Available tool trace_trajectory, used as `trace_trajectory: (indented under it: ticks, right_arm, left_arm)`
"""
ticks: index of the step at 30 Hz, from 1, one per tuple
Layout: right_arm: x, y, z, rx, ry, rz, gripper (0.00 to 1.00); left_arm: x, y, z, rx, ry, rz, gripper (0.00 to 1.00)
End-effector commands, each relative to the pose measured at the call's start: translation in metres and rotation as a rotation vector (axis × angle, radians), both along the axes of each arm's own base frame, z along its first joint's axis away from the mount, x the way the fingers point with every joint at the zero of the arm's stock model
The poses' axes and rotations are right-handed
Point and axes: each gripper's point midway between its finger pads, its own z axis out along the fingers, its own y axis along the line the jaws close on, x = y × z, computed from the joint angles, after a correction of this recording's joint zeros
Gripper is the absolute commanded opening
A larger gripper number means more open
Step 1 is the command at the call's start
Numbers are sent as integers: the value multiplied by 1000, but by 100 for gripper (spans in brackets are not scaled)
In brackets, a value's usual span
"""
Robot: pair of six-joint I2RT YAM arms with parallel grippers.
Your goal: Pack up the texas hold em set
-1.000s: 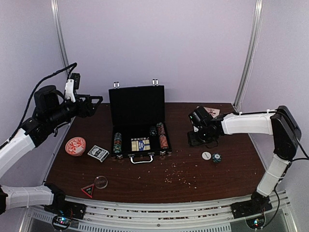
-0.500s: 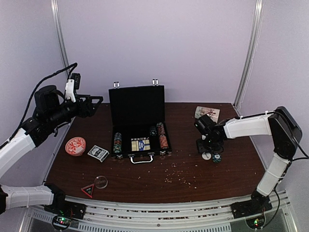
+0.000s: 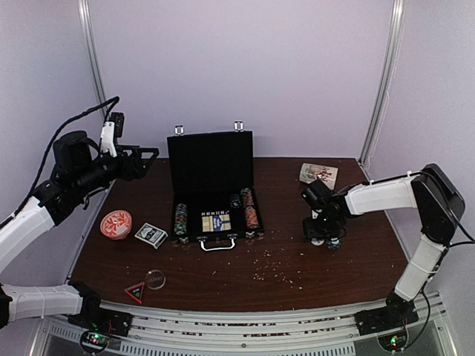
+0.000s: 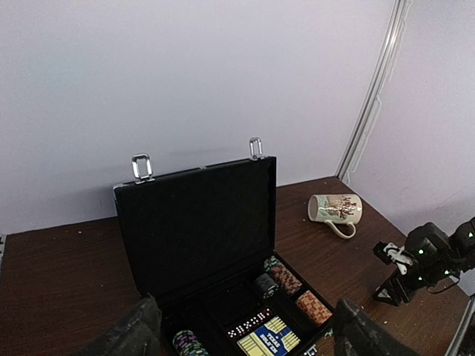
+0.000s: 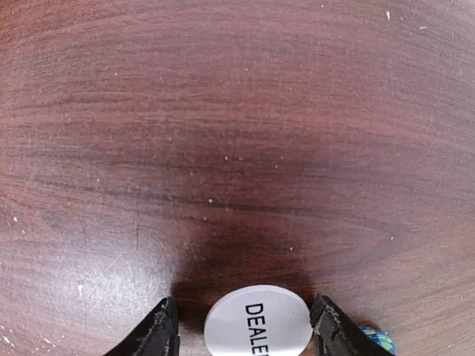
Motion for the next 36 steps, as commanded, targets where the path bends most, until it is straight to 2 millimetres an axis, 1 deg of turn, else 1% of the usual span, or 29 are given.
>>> trace_trajectory:
  ticks: [1, 8, 13, 20, 24, 30, 33, 36]
  right_arm:
    - [-8, -2, 1, 31, 17, -17, 61]
    - [-10, -14, -1, -22, 15, -38, 62]
    - [-8, -11, -5, -24, 26, -32, 62]
    - [-16, 11, -13, 64, 99, 38, 60]
    - [-27, 29, -15, 134, 152, 97, 58]
    - [-43, 53, -17, 155, 205, 169, 55]
    - [-52, 71, -13, 169, 214, 208, 55]
    - [-54, 85, -5, 158, 186, 233, 55]
  left_arm:
    - [1, 0, 17, -27, -42, -7, 82]
    - [1, -1, 17, -29, -41, -10, 82]
    - [0, -1, 17, -31, -41, -13, 82]
    - [1, -2, 16, -31, -36, -15, 82]
    - [1, -2, 17, -32, -38, -15, 82]
    - [1, -2, 16, -32, -37, -16, 82]
    - [1, -2, 16, -32, -37, -17, 82]
    - [1, -2, 17, -34, -37, -17, 82]
